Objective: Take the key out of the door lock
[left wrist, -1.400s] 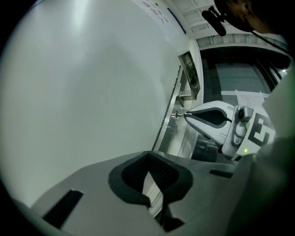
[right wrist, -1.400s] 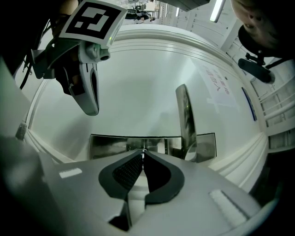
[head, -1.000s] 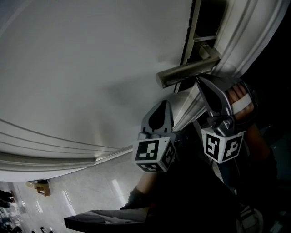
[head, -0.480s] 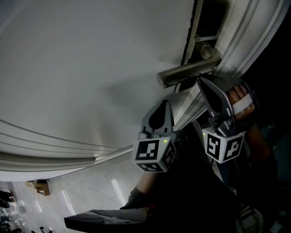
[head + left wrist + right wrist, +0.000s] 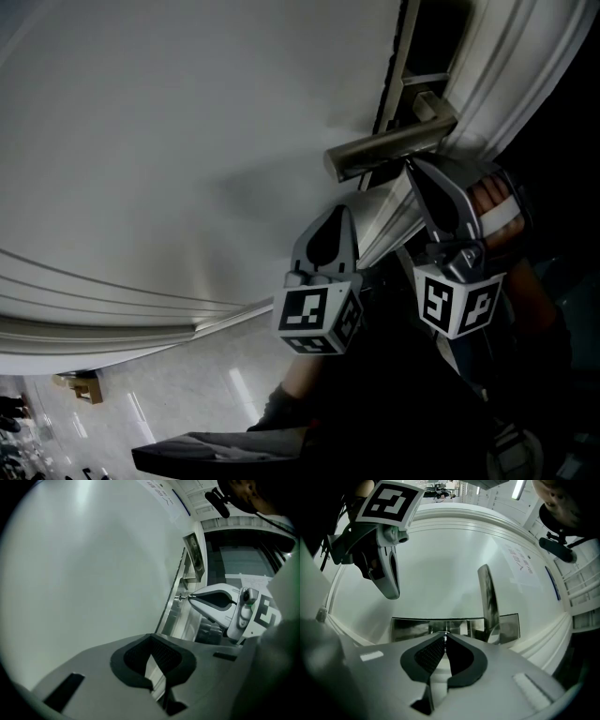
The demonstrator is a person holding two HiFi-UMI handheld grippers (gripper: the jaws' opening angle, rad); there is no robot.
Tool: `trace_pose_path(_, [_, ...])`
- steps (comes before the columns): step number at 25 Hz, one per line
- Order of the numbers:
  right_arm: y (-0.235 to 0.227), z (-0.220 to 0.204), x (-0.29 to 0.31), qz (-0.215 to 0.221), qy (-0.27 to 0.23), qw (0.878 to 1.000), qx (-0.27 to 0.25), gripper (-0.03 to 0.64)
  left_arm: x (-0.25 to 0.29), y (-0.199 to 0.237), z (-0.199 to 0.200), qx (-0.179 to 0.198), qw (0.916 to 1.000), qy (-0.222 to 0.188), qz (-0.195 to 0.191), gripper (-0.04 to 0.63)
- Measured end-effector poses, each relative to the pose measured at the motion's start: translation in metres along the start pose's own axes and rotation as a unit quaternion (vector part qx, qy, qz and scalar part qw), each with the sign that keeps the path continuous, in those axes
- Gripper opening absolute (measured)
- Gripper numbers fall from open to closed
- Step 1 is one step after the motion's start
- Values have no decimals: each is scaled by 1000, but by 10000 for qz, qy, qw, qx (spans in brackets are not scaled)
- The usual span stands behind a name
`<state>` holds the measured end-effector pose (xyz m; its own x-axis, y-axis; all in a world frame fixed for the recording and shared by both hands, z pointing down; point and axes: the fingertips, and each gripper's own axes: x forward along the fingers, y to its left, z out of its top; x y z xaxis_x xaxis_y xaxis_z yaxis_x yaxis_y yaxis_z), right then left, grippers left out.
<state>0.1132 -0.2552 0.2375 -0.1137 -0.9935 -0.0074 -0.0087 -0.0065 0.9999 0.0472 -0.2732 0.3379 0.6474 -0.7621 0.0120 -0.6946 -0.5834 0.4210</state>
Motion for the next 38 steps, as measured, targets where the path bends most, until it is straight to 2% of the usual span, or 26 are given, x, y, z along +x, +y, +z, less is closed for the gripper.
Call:
trace_pose_path(5, [2, -1, -4, -5, -93, 9999, -131, 11, 2, -2, -4, -17, 10000, 37, -49, 0])
trace_pose_path(38, [2, -1, -7, 37, -125, 9999, -100, 12, 4, -11, 1, 92, 9999, -18, -132, 0])
